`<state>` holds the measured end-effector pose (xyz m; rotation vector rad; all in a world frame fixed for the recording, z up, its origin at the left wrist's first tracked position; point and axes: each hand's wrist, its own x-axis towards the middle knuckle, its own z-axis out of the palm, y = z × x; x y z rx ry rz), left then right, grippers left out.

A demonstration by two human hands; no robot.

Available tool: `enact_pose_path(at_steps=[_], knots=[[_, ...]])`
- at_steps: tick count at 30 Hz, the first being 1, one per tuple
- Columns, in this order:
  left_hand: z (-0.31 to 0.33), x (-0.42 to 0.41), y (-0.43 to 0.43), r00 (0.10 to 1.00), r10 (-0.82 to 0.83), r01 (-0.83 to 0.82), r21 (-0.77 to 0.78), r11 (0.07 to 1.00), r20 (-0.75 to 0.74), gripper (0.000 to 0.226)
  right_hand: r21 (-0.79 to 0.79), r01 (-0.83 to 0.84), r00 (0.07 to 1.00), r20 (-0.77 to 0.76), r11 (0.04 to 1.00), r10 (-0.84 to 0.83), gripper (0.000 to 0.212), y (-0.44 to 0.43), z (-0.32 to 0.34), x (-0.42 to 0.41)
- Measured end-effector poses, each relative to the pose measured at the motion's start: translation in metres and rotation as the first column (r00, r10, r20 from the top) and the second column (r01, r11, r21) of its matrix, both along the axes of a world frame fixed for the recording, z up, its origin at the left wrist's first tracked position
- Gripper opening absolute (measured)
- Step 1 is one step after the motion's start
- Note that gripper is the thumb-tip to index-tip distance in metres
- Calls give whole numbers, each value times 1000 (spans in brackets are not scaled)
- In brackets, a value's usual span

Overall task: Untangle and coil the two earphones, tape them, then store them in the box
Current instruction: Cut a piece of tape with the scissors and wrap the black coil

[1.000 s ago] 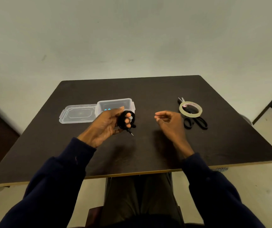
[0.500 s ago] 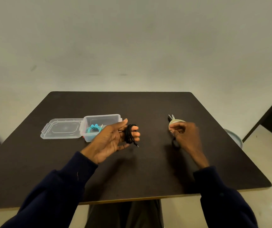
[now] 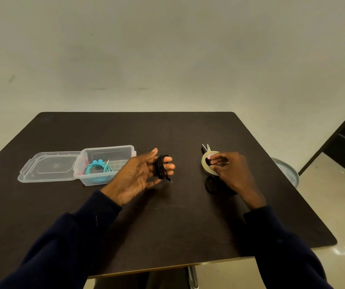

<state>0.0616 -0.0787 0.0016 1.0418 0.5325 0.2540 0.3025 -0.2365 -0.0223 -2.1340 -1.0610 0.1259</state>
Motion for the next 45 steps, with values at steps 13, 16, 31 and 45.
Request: enact_pose_path(at_steps=[13, 16, 31, 45], knots=[[-4, -12, 6, 1000, 29, -29, 69, 997, 13, 35, 173, 38, 998, -51, 984, -30, 36, 21, 1, -28], [-2, -18, 3, 993, 96, -108, 191, 976, 72, 31, 309, -48, 960, -247, 950, 128, 33, 10, 19, -53], [-14, -57, -12, 953, 177, -295, 625, 723, 245, 41, 369, -244, 680, -594, 897, 430, 22, 8, 24, -139], [-26, -67, -14, 953, 238, -301, 643, 705, 185, 42, 377, -90, 608, -712, 922, 351, 22, 24, 12, -158]])
